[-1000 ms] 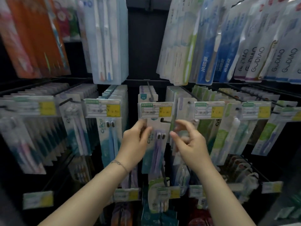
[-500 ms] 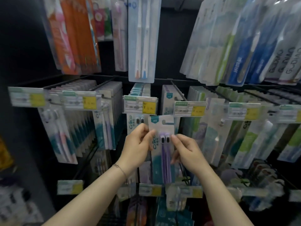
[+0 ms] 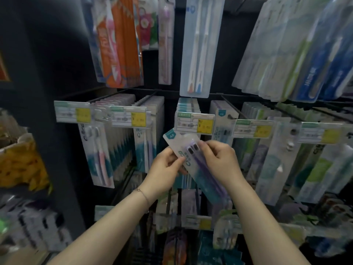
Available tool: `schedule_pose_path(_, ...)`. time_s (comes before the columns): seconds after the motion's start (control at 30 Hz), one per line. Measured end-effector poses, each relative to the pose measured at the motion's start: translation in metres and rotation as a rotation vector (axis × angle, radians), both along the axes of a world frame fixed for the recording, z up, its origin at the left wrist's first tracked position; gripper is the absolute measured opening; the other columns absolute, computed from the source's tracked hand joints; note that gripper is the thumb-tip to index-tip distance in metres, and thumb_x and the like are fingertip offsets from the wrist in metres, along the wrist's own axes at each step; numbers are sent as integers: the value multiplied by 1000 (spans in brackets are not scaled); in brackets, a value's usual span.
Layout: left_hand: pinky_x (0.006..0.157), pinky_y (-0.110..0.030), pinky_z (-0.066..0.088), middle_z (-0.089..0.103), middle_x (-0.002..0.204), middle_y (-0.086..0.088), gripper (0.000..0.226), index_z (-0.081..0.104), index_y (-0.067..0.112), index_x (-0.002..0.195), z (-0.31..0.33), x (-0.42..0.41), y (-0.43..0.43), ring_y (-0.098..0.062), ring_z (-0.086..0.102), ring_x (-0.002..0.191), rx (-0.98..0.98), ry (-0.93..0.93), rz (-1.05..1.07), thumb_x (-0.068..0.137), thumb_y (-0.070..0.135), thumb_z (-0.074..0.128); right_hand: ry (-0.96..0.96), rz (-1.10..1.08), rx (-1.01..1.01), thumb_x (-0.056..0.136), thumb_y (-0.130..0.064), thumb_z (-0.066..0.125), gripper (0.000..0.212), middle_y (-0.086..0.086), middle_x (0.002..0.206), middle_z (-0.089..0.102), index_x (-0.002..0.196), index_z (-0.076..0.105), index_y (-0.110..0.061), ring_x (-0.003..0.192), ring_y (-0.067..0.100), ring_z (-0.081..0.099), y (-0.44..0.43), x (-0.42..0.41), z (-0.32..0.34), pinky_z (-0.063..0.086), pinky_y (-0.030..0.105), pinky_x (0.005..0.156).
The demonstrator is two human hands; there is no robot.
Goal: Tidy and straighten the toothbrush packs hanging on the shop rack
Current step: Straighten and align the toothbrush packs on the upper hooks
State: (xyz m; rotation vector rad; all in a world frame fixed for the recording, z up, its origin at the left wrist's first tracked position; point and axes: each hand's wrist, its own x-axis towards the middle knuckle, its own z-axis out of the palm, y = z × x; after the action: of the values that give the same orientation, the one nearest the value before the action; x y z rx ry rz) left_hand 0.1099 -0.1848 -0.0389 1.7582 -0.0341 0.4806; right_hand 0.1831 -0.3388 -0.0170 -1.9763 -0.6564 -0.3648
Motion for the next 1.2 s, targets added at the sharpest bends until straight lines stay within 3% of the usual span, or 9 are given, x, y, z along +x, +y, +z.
schedule_pose_path(0.13, 60, -22, 53, 76, 87, 4, 14, 61, 22, 105, 11, 4, 1, -14, 69, 66, -71, -7, 18, 101, 12, 53, -26, -92, -7, 98, -43, 53, 37, -4, 68, 66, 76, 70, -18, 67, 13, 62, 9, 0, 15, 48, 33, 63)
schedule_pose_path(0.3, 60, -21, 51, 74, 87, 2, 13, 61, 27, 97, 20, 12, -1, -14, 68, 67, -7, -1, 41, 101, 17, 53, 12, -154, 65, 98, -33, 53, 32, -4, 66, 65, 78, 70, -14, 65, 13, 58, 7, 0, 15, 43, 27, 59)
schedule_pose_path(0.47, 65, -24, 57, 73, 86, 2, 5, 62, 21, 95, 21, 20, -5, -7, 69, 68, 97, 16, 121, 99, 20, 58, 83, -140, 139, 99, -40, 52, 39, -3, 62, 60, 71, 64, -16, 58, 11, 53, 1, 0, 7, 38, 25, 53)
schedule_pose_path(0.63, 71, -40, 60, 67, 85, -7, 15, 50, 21, 92, 19, 23, 2, -24, 70, 78, 134, 38, 289, 95, 25, 63, 199, -68, 188, 100, -37, 51, 35, 0, 55, 57, 72, 60, -18, 45, 15, 60, 10, -4, -3, 45, 20, 47)
schedule_pose_path(0.83, 62, -19, 46, 61, 89, -3, 17, 49, 22, 92, 21, 15, 10, -19, 63, 78, 233, 11, 400, 93, 26, 66, 280, -27, 165, 98, -29, 58, 18, 3, 73, 68, 82, 65, -23, 46, 10, 61, 7, 0, -10, 53, 25, 52)
schedule_pose_path(0.97, 64, -23, 43, 55, 85, -1, 20, 46, 25, 89, 11, 1, 5, -14, 54, 73, 348, -94, 443, 92, 27, 66, 298, -75, 206, 96, -28, 60, 17, 2, 78, 69, 84, 68, -19, 56, 14, 65, -9, 9, -17, 51, 26, 56)
schedule_pose_path(1.1, 64, -30, 51, 55, 78, 7, 15, 50, 25, 86, -2, -10, -19, -8, 56, 71, 503, -130, 318, 94, 28, 62, 240, -147, 155, 94, -30, 61, 14, -4, 81, 69, 88, 70, -20, 75, 18, 66, -24, 22, -19, 48, 25, 65)
schedule_pose_path(1.2, 67, -36, 53, 56, 79, 9, 12, 52, 23, 89, -3, -7, -45, -9, 56, 73, 586, -115, 220, 95, 32, 59, 131, -241, 15, 95, -31, 59, 12, -7, 81, 66, 89, 66, -22, 78, 16, 63, -35, 27, -17, 41, 22, 58)
